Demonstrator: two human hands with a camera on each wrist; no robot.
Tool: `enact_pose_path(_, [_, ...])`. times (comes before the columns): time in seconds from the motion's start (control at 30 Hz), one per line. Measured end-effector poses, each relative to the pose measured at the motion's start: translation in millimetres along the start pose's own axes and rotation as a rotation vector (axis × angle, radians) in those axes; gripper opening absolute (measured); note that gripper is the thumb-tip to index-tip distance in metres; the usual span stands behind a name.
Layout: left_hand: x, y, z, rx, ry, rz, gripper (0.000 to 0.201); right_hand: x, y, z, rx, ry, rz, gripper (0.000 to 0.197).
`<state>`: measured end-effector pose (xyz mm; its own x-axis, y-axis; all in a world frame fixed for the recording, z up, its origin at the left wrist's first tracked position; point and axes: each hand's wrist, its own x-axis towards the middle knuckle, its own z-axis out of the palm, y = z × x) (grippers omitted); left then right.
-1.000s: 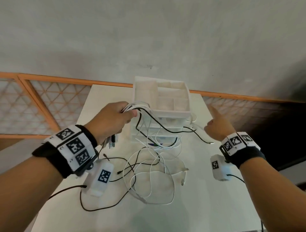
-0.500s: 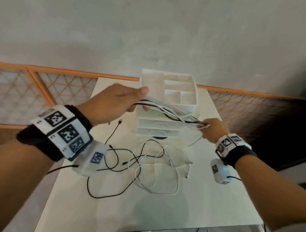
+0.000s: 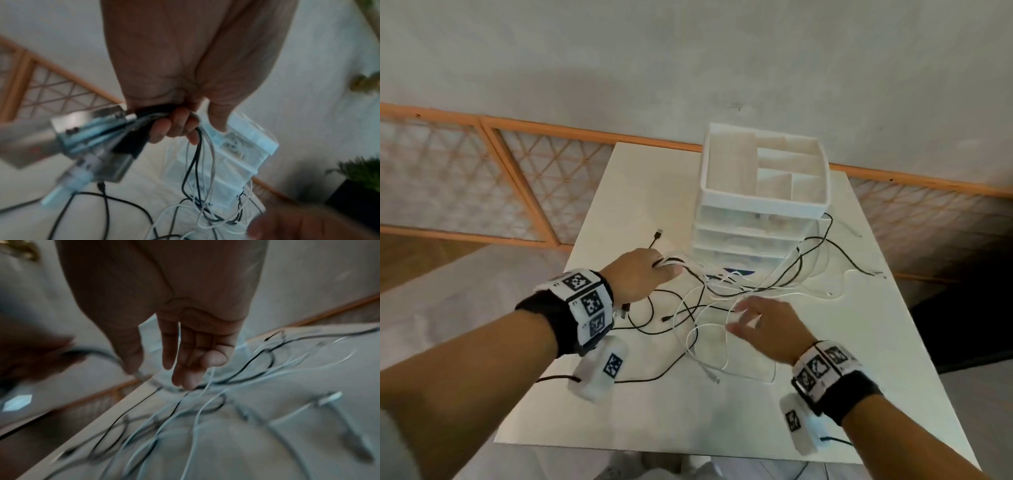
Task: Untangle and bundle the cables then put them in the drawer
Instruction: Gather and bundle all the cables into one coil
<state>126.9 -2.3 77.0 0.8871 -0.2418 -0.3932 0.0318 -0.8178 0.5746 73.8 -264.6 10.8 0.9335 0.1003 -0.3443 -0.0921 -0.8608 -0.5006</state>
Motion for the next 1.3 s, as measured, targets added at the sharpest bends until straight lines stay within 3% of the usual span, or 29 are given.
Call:
enact_pose_path(0.07, [-0.8, 3.2, -1.1, -0.047, 0.015, 0.008, 0.037, -12.1, -14.2, 32.2, -0.215, -0.277, -0.085, 0.057])
enact_pose_path(0.13, [-1.0, 6.2, -3.2, -0.134, 0.043, 0.054, 0.035, -12.2, -16.9, 44.0, -0.375, -0.31, -0.155, 0.043])
enact_pose_path(0.17, [-1.6, 7.3, -4.0, -0.207, 0.043, 0.079, 0.034, -10.8, -19.9, 39.0, -0.325, -0.268, -0.179, 0.028])
enact_pose_path(0.2, [-2.5, 9.9, -4.3, -0.285, 0.031, 0.1, 0.034, -10.1, -24.3, 28.2, -0.235, -0.204, -0.215, 0.02])
enact_pose_path(0.37, [-8.7, 38.6, 5.0, -0.576, -0.097, 0.214, 0.021, -16.8, -66.8, -68.9, 0.125, 0.293, -0.39, 0.015])
enact_pose_path(0.53, [-2.9, 36.0, 5.2, -0.685, -0.088, 0.176, 0.024, -23.9, -78.3, -147.8, 0.311, 0.639, -0.356, 0.016])
enact_pose_path(0.67, [1.0, 16.8, 13.4, -0.656, -0.04, 0.136, 0.027, -19.5, -67.4, -168.3, 0.47, 0.911, -0.306, 0.018])
enact_pose_path(0.87, [8.6, -4.4, 28.2, -0.68, -0.018, 0.051, 0.028, -9.8, -59.4, -162.2, 0.61, 1.09, -0.247, 0.017])
enact_pose_path(1.13, [12.2, -16.4, 31.1, -0.781, -0.01, 0.007, 0.03, 1.6, -52.5, -173.9, 0.673, 1.149, -0.235, 0.015])
enact_pose_path(1.3, [11.0, -4.3, 19.4, -1.002, 0.013, -0.011, 0.031, 4.6, -29.3, -171.5, 0.663, 0.902, -0.093, 0.01])
